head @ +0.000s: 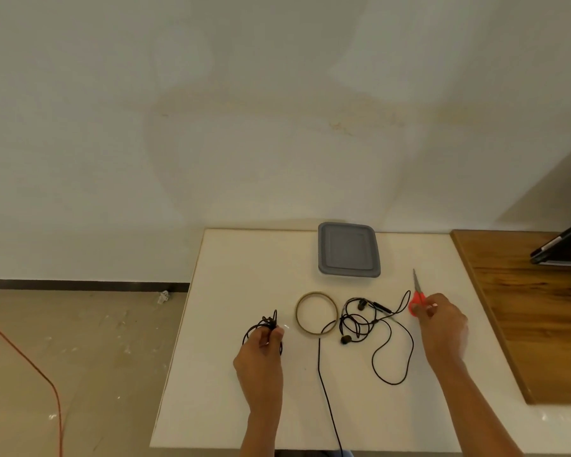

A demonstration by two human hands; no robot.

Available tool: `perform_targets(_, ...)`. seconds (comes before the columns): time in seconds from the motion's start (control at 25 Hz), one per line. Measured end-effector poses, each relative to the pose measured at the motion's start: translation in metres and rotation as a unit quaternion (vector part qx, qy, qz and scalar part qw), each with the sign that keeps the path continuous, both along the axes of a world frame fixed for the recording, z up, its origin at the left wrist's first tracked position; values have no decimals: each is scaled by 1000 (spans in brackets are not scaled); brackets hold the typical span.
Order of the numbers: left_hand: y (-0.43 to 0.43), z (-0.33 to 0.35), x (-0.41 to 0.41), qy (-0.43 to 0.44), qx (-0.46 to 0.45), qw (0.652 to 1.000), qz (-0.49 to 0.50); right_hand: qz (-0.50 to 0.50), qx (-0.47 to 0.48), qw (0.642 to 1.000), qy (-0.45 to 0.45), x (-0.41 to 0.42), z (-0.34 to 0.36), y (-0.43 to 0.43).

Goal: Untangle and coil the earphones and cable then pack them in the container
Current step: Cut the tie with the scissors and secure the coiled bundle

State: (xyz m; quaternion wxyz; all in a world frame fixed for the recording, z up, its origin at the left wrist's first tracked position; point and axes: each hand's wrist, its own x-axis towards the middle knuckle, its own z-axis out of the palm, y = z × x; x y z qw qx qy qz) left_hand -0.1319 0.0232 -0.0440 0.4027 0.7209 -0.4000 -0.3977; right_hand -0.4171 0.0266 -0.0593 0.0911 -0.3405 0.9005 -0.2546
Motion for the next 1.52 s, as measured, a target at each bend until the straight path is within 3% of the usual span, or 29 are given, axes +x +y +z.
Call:
perform_targets(0.16,-5,-3,3,5,17,1000,-14,-50,127,991,-3,3,16,-7)
perform_targets(0.28,-11,-5,8,7,24,999,-25,-29,208,978,-11,1,28,-4)
perform_targets(0.56,-16,-3,15,19,23,999,-34,-20,139,990,-19,23,26,66)
perform_targets(0.76,-17,-5,20,61,57,996,-38,27,5,999,-39,65,29,82)
perform_targets(0.92,-20,-7,26,112,106,988,-15,70,-49,988,-124,94,43,72)
perform_targets(1.0,-23,-8,28,120,124,985,-16,90,-87,969,-214,113,46,63)
perform_targets(1.08,-24,-8,30,128,130,983,-24,93,-86,918,-375,139,45,53)
perform_targets(1.2,-25,-7,32,138,124,982,-36,116,30,828,-548,177,33,46)
perform_targets(1.36,-26,-8,34,142,122,981,-52,90,132,800,-579,205,13,38)
perform_targets(1.52,-27,-9,35,153,122,979,-58,64,137,785,-601,209,7,27)
